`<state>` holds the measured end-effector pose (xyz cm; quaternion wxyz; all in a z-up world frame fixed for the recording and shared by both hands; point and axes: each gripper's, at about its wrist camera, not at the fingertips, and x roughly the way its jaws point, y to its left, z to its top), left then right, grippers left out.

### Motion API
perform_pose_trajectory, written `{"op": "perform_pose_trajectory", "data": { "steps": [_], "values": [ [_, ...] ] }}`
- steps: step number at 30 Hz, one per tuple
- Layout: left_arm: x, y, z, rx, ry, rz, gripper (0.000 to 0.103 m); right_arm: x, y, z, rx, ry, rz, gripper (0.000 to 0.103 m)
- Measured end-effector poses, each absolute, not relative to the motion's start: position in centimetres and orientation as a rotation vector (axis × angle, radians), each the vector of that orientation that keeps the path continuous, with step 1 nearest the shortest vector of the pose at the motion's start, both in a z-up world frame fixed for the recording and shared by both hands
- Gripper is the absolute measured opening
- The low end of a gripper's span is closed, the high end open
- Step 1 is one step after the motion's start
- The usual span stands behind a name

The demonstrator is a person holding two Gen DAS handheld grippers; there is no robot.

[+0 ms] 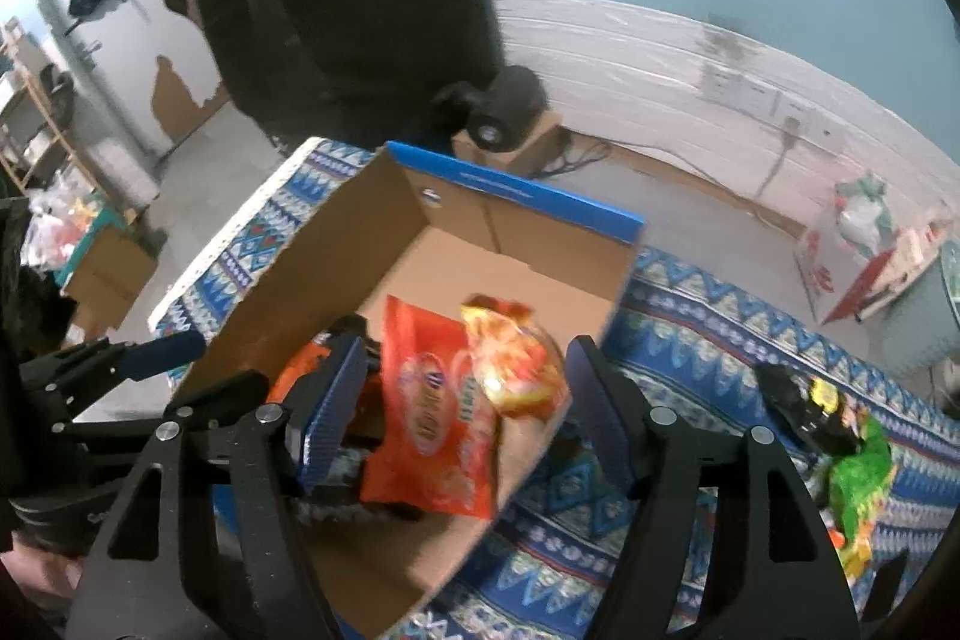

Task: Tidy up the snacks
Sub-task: 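Release the black packet with the left tool while the right tool releases the fries bag into the box, then move both tools back over the remaining snacks on the tablecloth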

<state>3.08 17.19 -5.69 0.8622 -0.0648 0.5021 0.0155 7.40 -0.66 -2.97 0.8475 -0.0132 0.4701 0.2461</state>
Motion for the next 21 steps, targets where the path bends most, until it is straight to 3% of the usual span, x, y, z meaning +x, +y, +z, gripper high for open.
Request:
{"op": "perform_pose_trajectory", "data": {
  "steps": [7,21],
  "values": [
    [2.9,13.9,-5.2,-0.089,1.049,-0.034,0.072,6.3,-5.1,-2.4,-0.020,0.999,0.426,0.073],
    [2.3,6.6,-5.7,0.007,1.088,-0.161,0.074,3.9,-14.8,-2.5,0.013,1.027,0.252,0.075]
  ]
}}
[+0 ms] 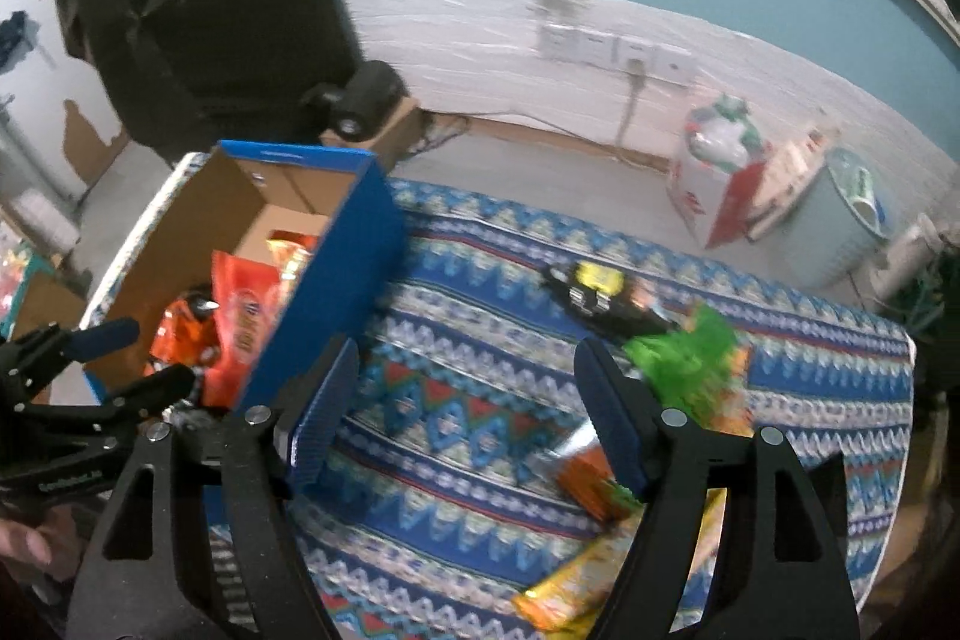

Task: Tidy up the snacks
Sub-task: 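Move both tools back over the remaining snacks on the tablecloth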

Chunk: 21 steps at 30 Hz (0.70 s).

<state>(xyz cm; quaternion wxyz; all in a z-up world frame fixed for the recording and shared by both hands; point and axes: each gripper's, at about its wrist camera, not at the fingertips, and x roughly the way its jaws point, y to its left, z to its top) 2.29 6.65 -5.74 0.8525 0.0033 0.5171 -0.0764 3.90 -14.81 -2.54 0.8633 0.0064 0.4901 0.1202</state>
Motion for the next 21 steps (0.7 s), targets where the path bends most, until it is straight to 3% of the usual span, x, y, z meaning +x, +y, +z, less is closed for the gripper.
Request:
{"op": "perform_pose_trajectory", "data": {
  "steps": [21],
  "values": [
    [1.6,-4.6,-10.3,0.143,1.225,-0.313,0.074,-0.7,-28.2,-10.1,0.058,1.189,0.031,0.075]
  ]
}}
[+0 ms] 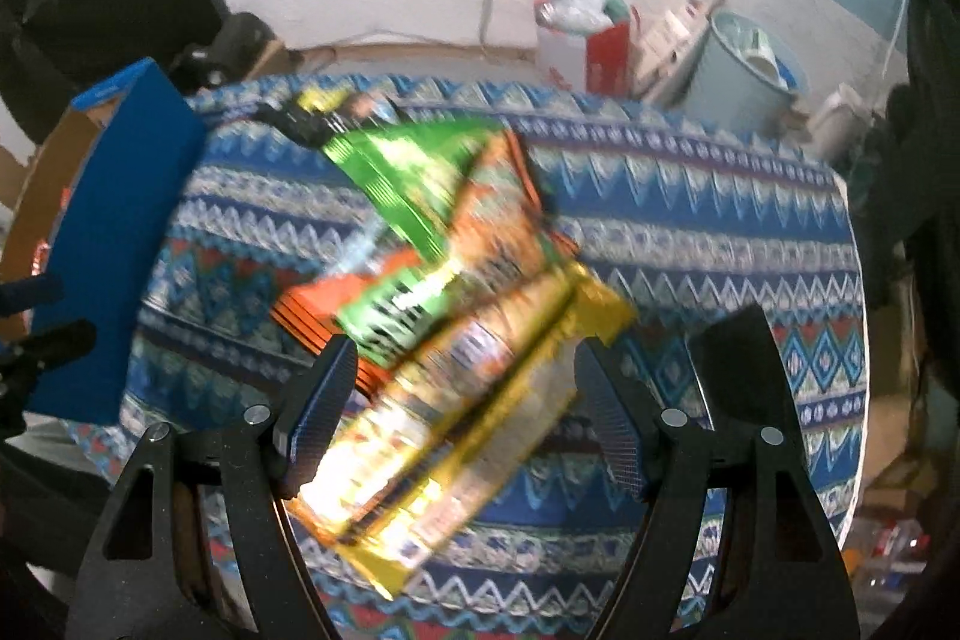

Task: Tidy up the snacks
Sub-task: 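Move both tools back over the remaining snacks on the tablecloth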

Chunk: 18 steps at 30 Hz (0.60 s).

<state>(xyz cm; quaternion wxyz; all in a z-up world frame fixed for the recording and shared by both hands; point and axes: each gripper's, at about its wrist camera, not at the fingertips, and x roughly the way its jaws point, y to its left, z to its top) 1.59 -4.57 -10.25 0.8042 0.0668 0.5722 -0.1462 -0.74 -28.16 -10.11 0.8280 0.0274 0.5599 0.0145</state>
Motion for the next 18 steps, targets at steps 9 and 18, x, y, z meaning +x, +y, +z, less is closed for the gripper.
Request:
{"op": "perform_pose_trajectory", "data": {
  "steps": [9,18],
  "values": [
    [1.2,-8.3,-12.8,0.251,1.255,-0.316,0.074,-2.1,-30.6,-14.2,0.140,1.281,-0.013,0.075],
    [1.0,-11.4,-13.9,0.292,1.276,-0.356,0.074,-2.6,-30.7,-16.5,0.100,1.341,0.000,0.075]
  ]
}}
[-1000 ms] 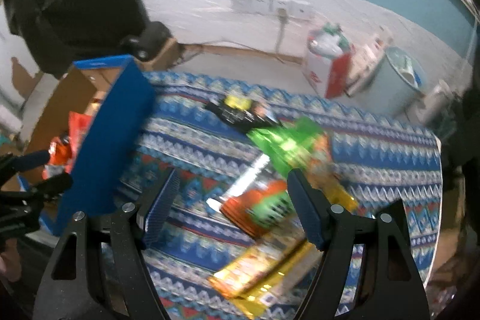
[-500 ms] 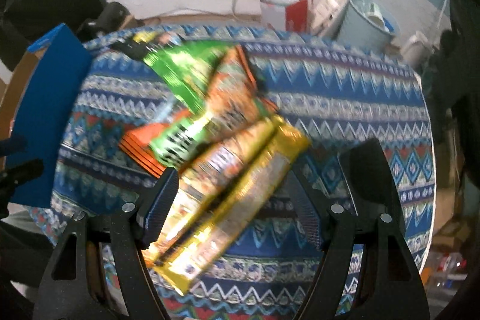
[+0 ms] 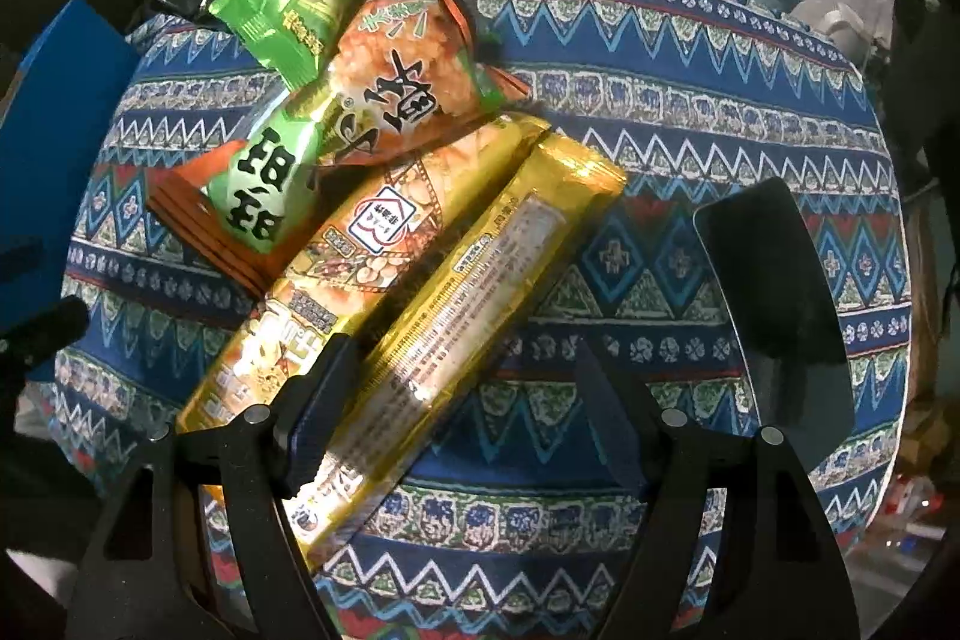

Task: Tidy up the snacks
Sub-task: 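Move both tools back over the remaining snacks on the tablecloth, then grasp the gold snack bar with the left tool while the right tool grasps the yellow bar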

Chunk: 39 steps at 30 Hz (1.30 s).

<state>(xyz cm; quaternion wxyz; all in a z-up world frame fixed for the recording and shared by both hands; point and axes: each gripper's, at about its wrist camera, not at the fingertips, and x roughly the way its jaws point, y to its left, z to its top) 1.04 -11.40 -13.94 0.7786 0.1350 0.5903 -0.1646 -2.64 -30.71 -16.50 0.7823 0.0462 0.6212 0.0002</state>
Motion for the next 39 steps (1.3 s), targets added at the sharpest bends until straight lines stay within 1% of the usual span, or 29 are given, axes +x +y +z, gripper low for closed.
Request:
{"op": "perform_pose_trajectory", "data": {
  "steps": [7,13,17,20,22,23,24,25,27,29,35,38,39],
  "values": [
    [0.8,-13.9,-14.7,0.299,1.307,-0.401,0.074,-3.7,-32.9,-16.7,0.076,1.352,-0.035,0.075],
    [0.6,-15.3,-15.5,0.309,1.328,-0.409,0.074,-4.5,-35.1,-17.4,0.307,1.355,-0.022,0.075],
    [0.7,-15.9,-15.9,0.318,1.332,-0.410,0.074,-4.6,-34.2,-18.5,0.289,1.394,-0.006,0.074],
    [0.9,-16.5,-16.1,0.308,1.340,-0.414,0.074,-4.7,-33.8,-18.3,0.226,1.386,0.008,0.066],
    [0.9,-17.1,-16.2,0.295,1.348,-0.426,0.074,-4.9,-33.7,-17.9,0.191,1.385,0.015,0.052],
    [0.8,-17.7,-16.3,0.287,1.350,-0.435,0.074,-5.0,-33.7,-17.8,0.163,1.383,0.016,0.049],
    [0.7,-18.1,-16.2,0.283,1.349,-0.446,0.074,-5.0,-33.6,-17.6,0.132,1.379,0.017,0.043],
    [0.6,-18.6,-16.1,0.280,1.346,-0.460,0.074,-4.9,-33.6,-17.4,0.100,1.376,0.011,0.040],
    [0.2,-19.6,-16.0,0.277,1.338,-0.489,0.074,-5.0,-33.7,-17.0,0.030,1.369,-0.013,0.036],
    [-0.2,-20.4,-15.9,0.279,1.332,-0.518,0.074,-5.3,-34.2,-17.0,0.009,1.369,-0.037,0.034],
    [-0.3,-23.2,-16.8,0.294,1.325,-0.578,0.074,-6.5,-38.3,-16.8,0.168,1.363,-0.029,0.034],
    [0.2,-23.9,-17.9,0.290,1.348,-0.583,0.074,-6.6,-39.7,-16.6,0.192,1.361,-0.024,0.034],
    [0.4,-24.1,-18.3,0.293,1.353,-0.575,0.076,-6.6,-40.1,-16.6,0.195,1.362,-0.023,0.034]
  ]
}}
